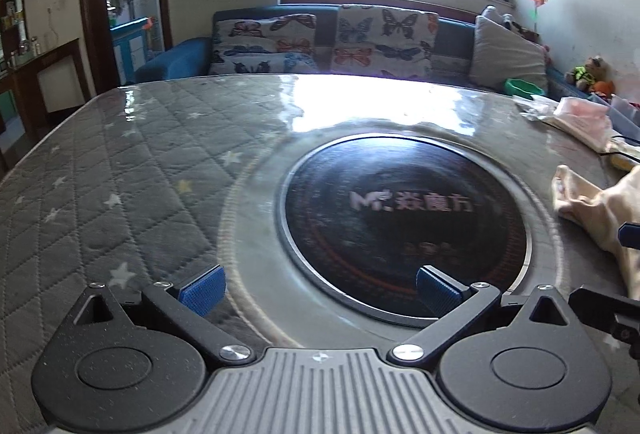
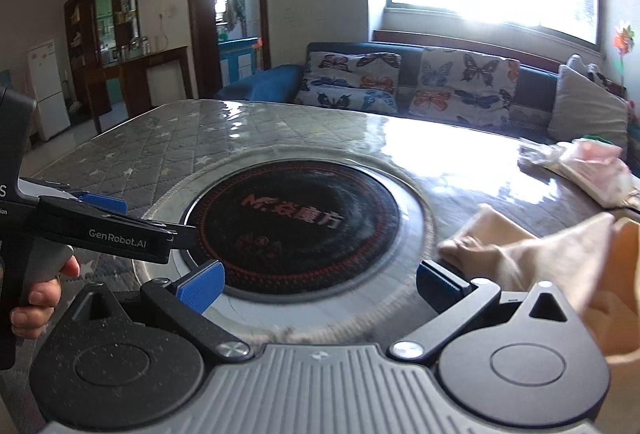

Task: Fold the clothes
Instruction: 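Move both grippers toward the crumpled cream sweatshirt on the table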

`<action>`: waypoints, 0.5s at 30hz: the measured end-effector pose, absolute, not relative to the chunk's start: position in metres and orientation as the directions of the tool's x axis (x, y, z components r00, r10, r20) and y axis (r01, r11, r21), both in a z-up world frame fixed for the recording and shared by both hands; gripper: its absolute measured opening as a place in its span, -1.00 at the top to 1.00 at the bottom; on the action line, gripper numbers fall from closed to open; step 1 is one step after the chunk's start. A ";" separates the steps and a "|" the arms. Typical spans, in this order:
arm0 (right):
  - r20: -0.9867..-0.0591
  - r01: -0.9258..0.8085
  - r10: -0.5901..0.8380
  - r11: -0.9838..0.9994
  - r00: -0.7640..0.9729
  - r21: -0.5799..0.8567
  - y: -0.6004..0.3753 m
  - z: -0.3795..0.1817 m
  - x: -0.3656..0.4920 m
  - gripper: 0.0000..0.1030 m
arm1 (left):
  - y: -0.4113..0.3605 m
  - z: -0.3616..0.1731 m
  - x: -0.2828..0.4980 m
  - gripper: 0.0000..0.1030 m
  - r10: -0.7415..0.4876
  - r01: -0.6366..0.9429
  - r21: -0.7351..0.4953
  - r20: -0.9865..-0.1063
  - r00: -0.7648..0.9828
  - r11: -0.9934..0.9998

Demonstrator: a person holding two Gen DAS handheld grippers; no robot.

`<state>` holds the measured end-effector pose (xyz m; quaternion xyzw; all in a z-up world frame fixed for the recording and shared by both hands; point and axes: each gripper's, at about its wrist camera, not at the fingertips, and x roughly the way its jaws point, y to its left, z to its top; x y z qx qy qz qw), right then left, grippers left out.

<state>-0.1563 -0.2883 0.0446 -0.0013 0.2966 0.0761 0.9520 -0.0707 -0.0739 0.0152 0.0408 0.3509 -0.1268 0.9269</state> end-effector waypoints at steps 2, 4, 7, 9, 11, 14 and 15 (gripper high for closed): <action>-0.570 -0.124 0.127 0.991 0.812 0.044 -0.294 0.045 -0.163 -1.00 | -0.082 0.017 -0.075 -1.00 -0.226 0.288 -0.017 -0.665 0.712 0.957; -0.569 -0.108 0.113 0.993 0.814 0.042 -0.301 0.047 -0.170 -1.00 | -0.090 0.018 -0.079 -1.00 -0.245 0.313 -0.020 -0.669 0.702 0.950; -0.563 -0.091 0.090 0.996 0.822 0.028 -0.307 0.051 -0.179 -1.00 | -0.103 0.019 -0.084 -1.00 -0.273 0.346 -0.028 -0.674 0.686 0.938; -0.563 -0.076 0.074 0.997 0.823 0.020 -0.313 0.053 -0.186 -1.00 | -0.109 0.019 -0.087 -1.00 -0.287 0.362 -0.031 -0.677 0.678 0.931; -0.568 -0.060 0.058 0.998 0.821 0.015 -0.318 0.053 -0.191 -1.00 | -0.116 0.020 -0.091 -1.00 -0.301 0.380 -0.036 -0.681 0.668 0.924; -0.572 -0.033 0.031 0.999 0.820 0.007 -0.325 0.053 -0.199 -1.00 | -0.128 0.021 -0.095 -1.00 -0.325 0.409 -0.043 -0.686 0.651 0.911; -0.573 -0.022 0.020 1.000 0.819 0.005 -0.328 0.053 -0.202 -1.00 | -0.132 0.021 -0.096 -1.00 -0.332 0.420 -0.044 -0.688 0.646 0.907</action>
